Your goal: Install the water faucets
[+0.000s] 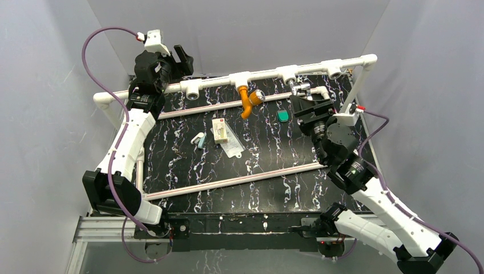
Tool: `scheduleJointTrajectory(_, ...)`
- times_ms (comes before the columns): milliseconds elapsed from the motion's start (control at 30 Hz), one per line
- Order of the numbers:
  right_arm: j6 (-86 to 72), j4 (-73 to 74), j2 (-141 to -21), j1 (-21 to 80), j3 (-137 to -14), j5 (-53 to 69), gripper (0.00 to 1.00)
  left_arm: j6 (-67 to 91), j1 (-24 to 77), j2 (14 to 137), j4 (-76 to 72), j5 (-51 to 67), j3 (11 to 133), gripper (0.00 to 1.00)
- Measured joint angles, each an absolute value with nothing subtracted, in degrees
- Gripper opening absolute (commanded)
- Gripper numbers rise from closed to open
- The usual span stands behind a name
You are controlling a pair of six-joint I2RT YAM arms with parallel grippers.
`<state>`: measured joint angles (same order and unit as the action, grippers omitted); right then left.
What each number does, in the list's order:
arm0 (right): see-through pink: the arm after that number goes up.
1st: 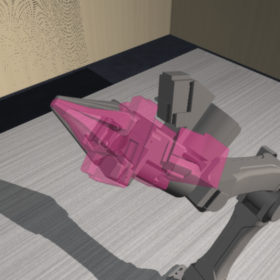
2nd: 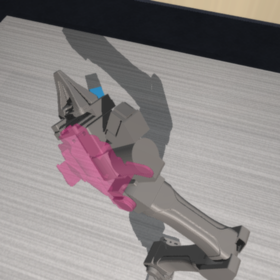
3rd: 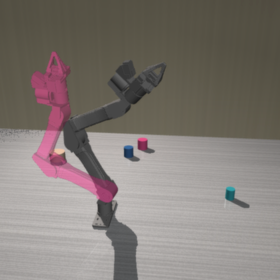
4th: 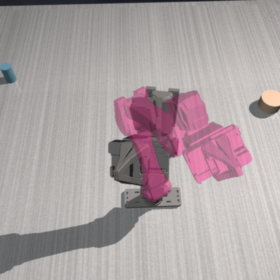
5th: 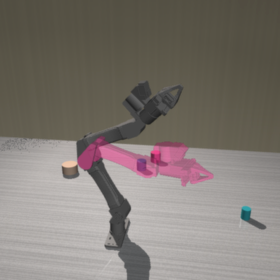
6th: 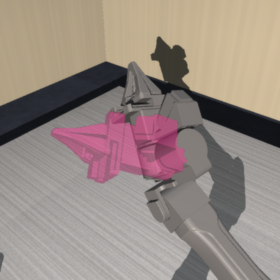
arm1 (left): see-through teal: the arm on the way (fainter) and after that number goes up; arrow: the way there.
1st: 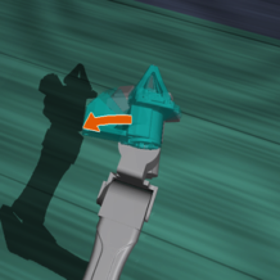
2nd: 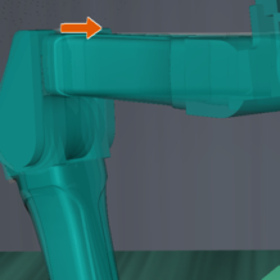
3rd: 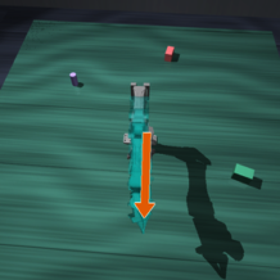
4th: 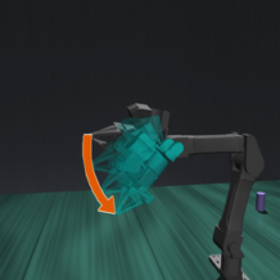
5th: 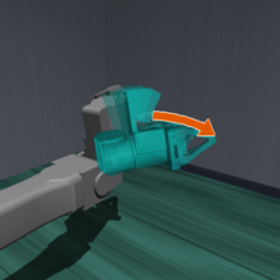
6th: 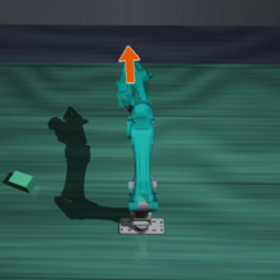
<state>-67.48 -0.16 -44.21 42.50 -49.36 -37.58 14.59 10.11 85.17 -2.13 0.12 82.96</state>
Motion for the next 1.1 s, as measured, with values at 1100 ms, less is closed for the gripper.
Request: scheduleJointTrajectory(1100,37.5,12.1,-44.5,42.5,-62.9,-24.9,0.82,14.6,10.1,85.3,-2.3,0.1,83.0,0.77)
